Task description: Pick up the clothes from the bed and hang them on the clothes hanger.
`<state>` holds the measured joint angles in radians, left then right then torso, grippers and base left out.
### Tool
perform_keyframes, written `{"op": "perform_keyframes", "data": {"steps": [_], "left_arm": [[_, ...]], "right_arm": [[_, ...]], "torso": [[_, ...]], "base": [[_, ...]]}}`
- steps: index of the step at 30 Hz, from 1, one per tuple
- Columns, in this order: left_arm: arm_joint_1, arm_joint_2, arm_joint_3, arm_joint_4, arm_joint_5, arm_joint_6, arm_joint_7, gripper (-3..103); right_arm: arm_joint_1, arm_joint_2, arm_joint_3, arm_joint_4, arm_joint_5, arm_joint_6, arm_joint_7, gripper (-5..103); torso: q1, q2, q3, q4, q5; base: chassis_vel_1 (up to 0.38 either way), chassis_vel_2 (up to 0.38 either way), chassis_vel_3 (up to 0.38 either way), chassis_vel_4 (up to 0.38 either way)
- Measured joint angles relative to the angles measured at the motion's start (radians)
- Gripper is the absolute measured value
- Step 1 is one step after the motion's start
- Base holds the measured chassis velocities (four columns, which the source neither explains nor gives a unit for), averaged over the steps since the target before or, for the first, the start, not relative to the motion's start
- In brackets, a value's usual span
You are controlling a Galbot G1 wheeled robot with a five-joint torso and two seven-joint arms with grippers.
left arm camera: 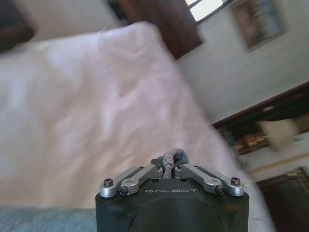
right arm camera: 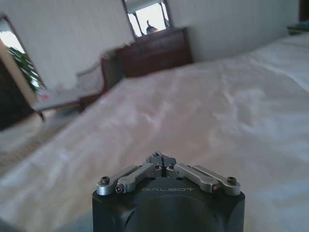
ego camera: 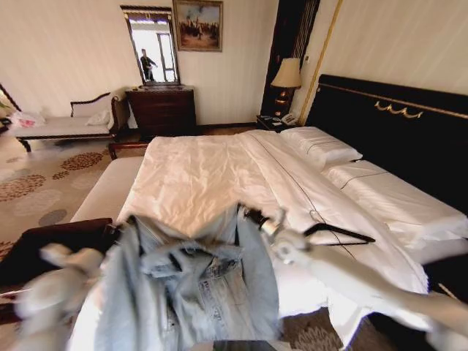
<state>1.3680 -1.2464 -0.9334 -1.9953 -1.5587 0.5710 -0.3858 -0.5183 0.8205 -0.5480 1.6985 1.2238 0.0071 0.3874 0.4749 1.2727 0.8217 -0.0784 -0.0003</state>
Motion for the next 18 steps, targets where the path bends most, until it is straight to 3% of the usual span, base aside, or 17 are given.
{"op": "perform_keyframes", "data": {"steps": [1,4,7,12,13,17,18], "left_arm": [[0.000,0.000,0.000,0.000,0.000,0.000,0.000,5],[-0.102,0.005,0.072,0.151,0.089,-0.011,0.017,5],[-0.159,0.043,0.094,0.218,0.108,-0.014,0.027,5],[-0.250,0.122,0.136,0.338,0.151,-0.020,0.079,5],[-0.250,0.122,0.136,0.338,0.151,-0.020,0.079,5],[-0.304,0.121,0.165,0.444,0.213,-0.039,0.123,5],[-0.304,0.121,0.165,0.444,0.213,-0.039,0.123,5]], "right_arm": [[0.000,0.000,0.000,0.000,0.000,0.000,0.000,0],[0.021,0.082,-0.050,-0.193,-0.058,0.009,0.001,0],[0.042,0.118,-0.065,-0.272,-0.078,0.028,-0.017,0],[0.103,0.219,-0.084,-0.429,-0.108,0.113,-0.077,0],[0.103,0.219,-0.084,-0.429,-0.108,0.113,-0.077,0],[0.134,0.352,-0.087,-0.616,-0.160,0.179,-0.085,0],[0.134,0.352,-0.087,-0.616,-0.160,0.179,-0.085,0]], "torso": [[0.000,0.000,0.000,0.0000,0.0000],[0.000,0.000,0.000,-0.0004,0.0002],[0.000,0.000,0.000,-0.0008,0.0003],[-0.001,0.000,0.000,-0.0002,0.0001],[-0.001,0.000,0.000,-0.0002,0.0001],[-0.001,0.000,0.000,-0.0002,0.0003],[-0.001,0.000,0.000,-0.0002,0.0003]], "base": [[0.000,0.000,0.000,0.000],[0.000,0.000,0.000,0.000],[0.000,0.000,0.000,0.000],[0.000,0.000,0.000,0.000],[0.000,0.000,0.000,0.000],[0.000,0.000,0.000,0.000],[0.000,0.000,0.000,0.000]]}}
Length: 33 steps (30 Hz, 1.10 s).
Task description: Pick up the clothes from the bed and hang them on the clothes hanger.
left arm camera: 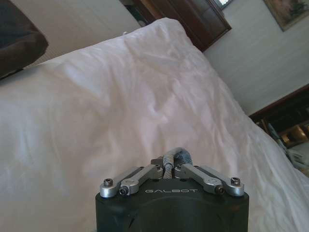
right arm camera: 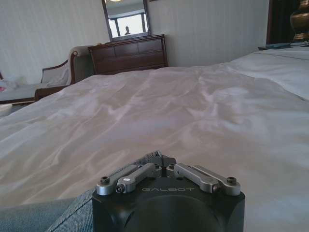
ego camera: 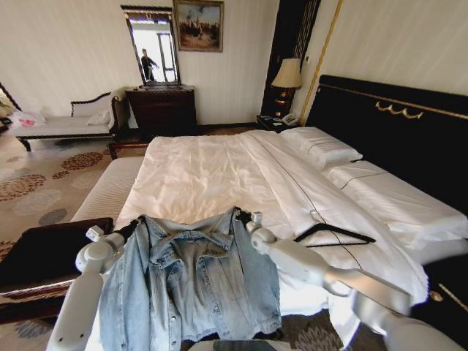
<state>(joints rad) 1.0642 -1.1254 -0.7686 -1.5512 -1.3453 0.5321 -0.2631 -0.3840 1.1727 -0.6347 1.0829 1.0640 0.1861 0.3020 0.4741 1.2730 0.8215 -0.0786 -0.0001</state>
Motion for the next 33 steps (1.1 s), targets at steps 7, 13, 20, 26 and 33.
{"op": "perform_keyframes", "data": {"steps": [7,13,20,26,33], "left_arm": [[-0.012,-0.040,0.011,0.084,0.088,-0.045,0.053,5],[0.035,-0.024,0.019,0.041,0.216,-0.105,0.061,18],[0.199,0.046,-0.041,-0.124,0.405,-0.158,0.140,45],[0.306,0.062,-0.158,-0.344,0.349,-0.191,0.176,67],[0.310,0.058,-0.270,-0.649,0.210,-0.205,0.127,89]], "right_arm": [[0.001,0.050,0.003,-0.070,-0.029,0.000,0.027,0],[-0.017,0.008,0.017,-0.041,-0.100,-0.036,0.127,9],[-0.020,-0.103,0.044,0.091,-0.130,-0.037,0.179,30],[-0.022,-0.214,0.064,0.325,-0.042,-0.015,0.091,52],[-0.013,-0.308,-0.001,0.550,0.056,-0.081,-0.040,74]], "torso": [[0.000,0.000,0.000,-0.0001,-0.0001],[0.000,0.000,0.000,-0.0003,-0.0002],[0.000,0.000,0.000,0.0002,0.0005],[0.000,0.000,0.000,-0.0001,0.0003],[0.000,0.000,0.000,-0.0003,0.0006]], "base": [[0.000,0.000,0.000,0.000],[0.000,0.000,0.000,0.000],[0.000,0.000,0.000,0.000],[0.000,0.000,0.000,0.000],[0.000,0.000,0.000,0.000]]}}
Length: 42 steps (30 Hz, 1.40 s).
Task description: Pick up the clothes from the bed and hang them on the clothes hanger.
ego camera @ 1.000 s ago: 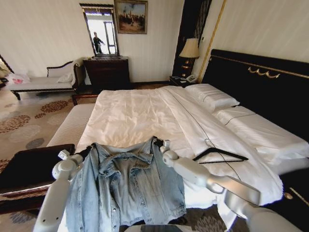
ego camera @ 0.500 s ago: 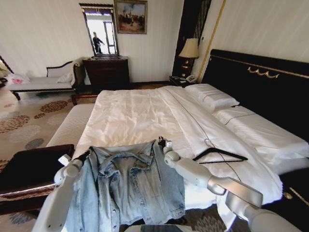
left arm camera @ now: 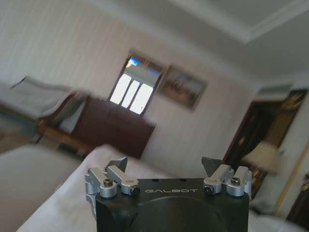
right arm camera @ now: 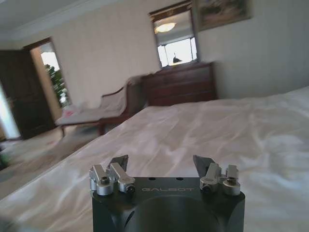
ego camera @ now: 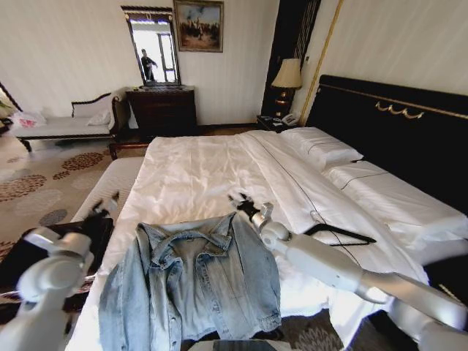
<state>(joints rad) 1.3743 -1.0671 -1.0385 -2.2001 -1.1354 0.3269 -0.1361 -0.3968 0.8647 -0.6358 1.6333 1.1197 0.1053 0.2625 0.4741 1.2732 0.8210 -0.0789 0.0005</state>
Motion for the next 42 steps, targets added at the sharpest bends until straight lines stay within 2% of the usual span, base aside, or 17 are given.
{"op": "perform_keyframes", "data": {"steps": [2,6,9,13,16,18,27,34,41,42], "left_arm": [[-0.002,-0.006,-0.022,-0.129,-0.011,0.009,-0.031,97],[0.024,-0.026,-0.023,-0.208,-0.001,0.036,-0.063,100],[0.041,-0.037,-0.023,-0.222,0.017,0.045,-0.071,100],[0.059,-0.056,-0.028,-0.227,0.032,0.061,-0.104,100],[0.064,-0.061,-0.032,-0.233,0.032,0.068,-0.115,100],[0.069,-0.065,-0.037,-0.240,0.031,0.077,-0.122,100],[0.080,-0.063,-0.059,-0.240,0.027,0.095,-0.140,100],[0.077,-0.058,-0.060,-0.230,0.027,0.100,-0.146,100],[0.067,-0.066,-0.040,-0.222,0.029,0.108,-0.152,100],[0.066,-0.067,-0.040,-0.222,0.029,0.109,-0.154,100]], "right_arm": [[0.001,-0.013,-0.063,0.028,-0.063,-0.040,-0.003,84],[0.004,-0.003,-0.144,0.033,-0.124,-0.067,0.009,98],[0.015,0.012,-0.195,0.039,-0.153,-0.076,0.023,100],[0.092,0.071,-0.330,-0.021,-0.288,-0.100,0.067,100],[0.137,0.107,-0.393,-0.067,-0.318,-0.124,0.109,100],[0.174,0.146,-0.446,-0.111,-0.324,-0.167,0.165,100],[0.194,0.273,-0.518,-0.182,-0.295,-0.214,0.224,100],[0.184,0.280,-0.542,-0.193,-0.297,-0.260,0.260,100],[0.184,0.305,-0.551,-0.215,-0.300,-0.321,0.340,102],[0.186,0.310,-0.552,-0.217,-0.300,-0.331,0.349,98]], "torso": [[0.000,0.000,0.000,0.0000,-0.0001],[0.000,0.000,0.000,0.0000,-0.0004],[0.000,0.000,0.000,0.0003,-0.0004],[0.000,0.000,0.000,0.0003,-0.0007],[0.000,0.000,0.000,0.0002,-0.0008],[0.000,0.000,0.000,0.0004,-0.0006],[0.000,0.000,0.000,0.0005,-0.0006],[0.000,0.000,0.000,0.0001,-0.0006],[0.000,0.000,0.000,0.0002,-0.0006],[0.000,0.000,0.000,0.0002,-0.0006]], "base": [[0.000,0.000,0.000,0.000],[0.000,0.000,0.000,0.000],[0.000,0.000,0.000,0.000],[0.000,0.000,0.000,0.000],[0.000,0.000,0.000,0.000],[0.000,0.000,0.000,0.000],[0.000,0.000,0.000,0.000],[0.000,0.000,0.000,0.000],[0.000,0.000,0.000,0.000],[0.000,0.000,0.000,0.000]]}}
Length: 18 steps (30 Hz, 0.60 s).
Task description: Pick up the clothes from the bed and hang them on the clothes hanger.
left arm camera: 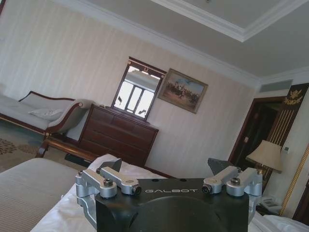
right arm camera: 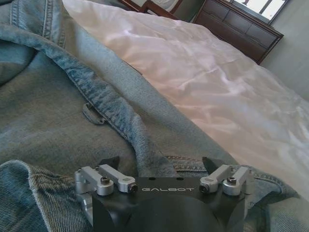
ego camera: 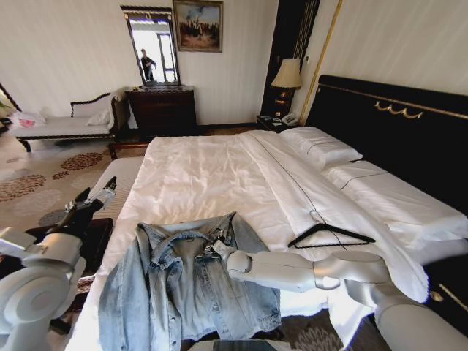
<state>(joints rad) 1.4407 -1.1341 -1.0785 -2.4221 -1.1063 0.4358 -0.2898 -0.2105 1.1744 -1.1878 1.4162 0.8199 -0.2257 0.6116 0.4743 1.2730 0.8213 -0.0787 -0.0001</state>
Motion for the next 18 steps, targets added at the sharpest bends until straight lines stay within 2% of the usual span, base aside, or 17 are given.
{"op": "perform_keyframes", "data": {"steps": [1,2,4,5,7,10,14,16,17,18], "left_arm": [[0.000,0.000,0.000,0.000,0.000,0.000,-0.001,100],[0.000,0.000,0.000,0.000,0.000,0.000,-0.001,100],[0.000,-0.001,-0.002,0.000,-0.001,0.001,-0.003,100],[0.000,-0.001,-0.003,0.000,-0.001,0.001,-0.004,100],[0.003,-0.002,-0.006,0.000,-0.002,0.001,-0.006,100],[0.006,-0.004,-0.010,-0.001,-0.004,0.002,-0.010,100],[0.007,-0.005,-0.014,-0.002,-0.007,0.002,-0.013,100],[0.007,-0.005,-0.015,-0.002,-0.008,0.002,-0.014,100],[0.007,-0.005,-0.015,-0.002,-0.009,0.002,-0.015,100],[0.007,-0.005,-0.015,-0.002,-0.009,0.002,-0.015,100]], "right_arm": [[0.003,0.005,-0.002,-0.002,0.000,-0.008,0.008,93],[0.003,0.005,-0.002,-0.002,0.000,-0.008,0.008,93],[0.008,0.016,-0.007,-0.006,-0.001,-0.021,0.020,83],[0.011,0.022,-0.010,-0.009,-0.001,-0.028,0.026,83],[0.016,0.035,-0.018,-0.013,-0.001,-0.050,0.046,71],[0.022,0.047,-0.031,-0.016,0.002,-0.075,0.075,65],[0.033,0.067,-0.056,-0.024,0.008,-0.120,0.124,44],[0.036,0.072,-0.062,-0.029,0.009,-0.125,0.128,44],[0.040,0.077,-0.066,-0.035,0.010,-0.127,0.130,38],[0.040,0.077,-0.066,-0.035,0.010,-0.127,0.130,38]], "torso": [[0.000,0.000,0.000,0.0000,0.0000],[0.000,0.000,0.000,0.0000,0.0000],[0.000,0.000,0.000,-0.0001,0.0001],[0.000,0.000,0.000,-0.0001,0.0000],[0.000,0.000,0.000,0.0000,0.0001],[0.000,0.000,0.000,0.0000,0.0001],[0.000,0.000,0.000,0.0000,0.0000],[0.000,0.000,0.000,0.0000,0.0001],[0.000,0.000,0.000,0.0000,0.0000],[0.000,0.000,0.000,0.0000,0.0000]], "base": [[0.000,0.000,0.000,0.000],[0.000,0.000,0.000,0.000],[0.000,0.000,0.000,0.000],[0.000,0.000,0.000,0.000],[0.000,0.000,0.000,0.000],[0.000,0.000,0.000,0.000],[0.000,0.000,0.000,0.000],[0.000,0.000,0.000,0.000],[0.000,0.000,0.000,0.000],[0.000,0.000,0.000,0.000]]}}
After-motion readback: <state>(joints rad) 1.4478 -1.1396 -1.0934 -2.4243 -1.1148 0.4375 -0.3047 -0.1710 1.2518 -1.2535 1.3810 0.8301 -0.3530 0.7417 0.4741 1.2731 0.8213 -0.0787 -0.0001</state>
